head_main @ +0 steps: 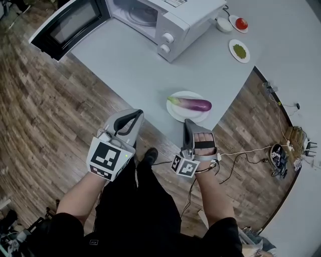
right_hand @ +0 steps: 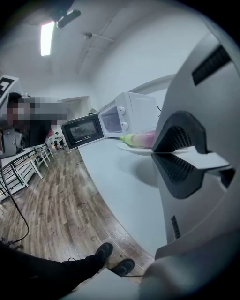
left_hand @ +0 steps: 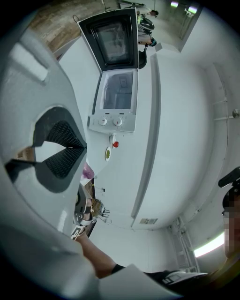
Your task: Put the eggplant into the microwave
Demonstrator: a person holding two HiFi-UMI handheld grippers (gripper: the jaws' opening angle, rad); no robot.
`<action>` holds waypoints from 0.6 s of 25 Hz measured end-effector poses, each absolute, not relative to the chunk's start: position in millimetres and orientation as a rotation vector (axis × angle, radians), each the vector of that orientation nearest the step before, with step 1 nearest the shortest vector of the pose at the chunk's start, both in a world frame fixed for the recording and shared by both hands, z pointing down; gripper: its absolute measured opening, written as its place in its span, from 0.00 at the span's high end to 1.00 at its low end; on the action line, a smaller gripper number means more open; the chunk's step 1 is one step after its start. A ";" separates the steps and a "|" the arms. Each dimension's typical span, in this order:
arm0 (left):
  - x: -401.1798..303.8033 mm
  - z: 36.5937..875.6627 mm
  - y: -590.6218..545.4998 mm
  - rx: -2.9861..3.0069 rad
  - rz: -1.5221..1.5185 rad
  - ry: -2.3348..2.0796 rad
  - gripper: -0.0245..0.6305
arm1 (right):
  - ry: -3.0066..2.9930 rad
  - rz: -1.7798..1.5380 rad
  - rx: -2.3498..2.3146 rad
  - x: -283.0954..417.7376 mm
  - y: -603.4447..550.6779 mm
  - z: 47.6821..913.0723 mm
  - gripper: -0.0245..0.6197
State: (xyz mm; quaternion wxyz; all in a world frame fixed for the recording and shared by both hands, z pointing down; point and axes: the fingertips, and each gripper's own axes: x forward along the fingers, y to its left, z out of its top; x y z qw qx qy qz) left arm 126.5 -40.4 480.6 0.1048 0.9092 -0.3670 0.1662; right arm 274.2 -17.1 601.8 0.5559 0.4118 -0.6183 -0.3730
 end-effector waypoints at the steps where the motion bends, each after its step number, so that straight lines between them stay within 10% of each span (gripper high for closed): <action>1: 125.9 477.1 -40.5 2.682 0.485 -1.092 0.95 | -1.464 -0.892 0.978 272.8 -19.0 596.6 0.93; 15: 78.2 425.8 -25.3 2.708 0.417 -1.218 0.95 | -1.502 -0.998 0.978 219.9 -34.6 525.9 0.93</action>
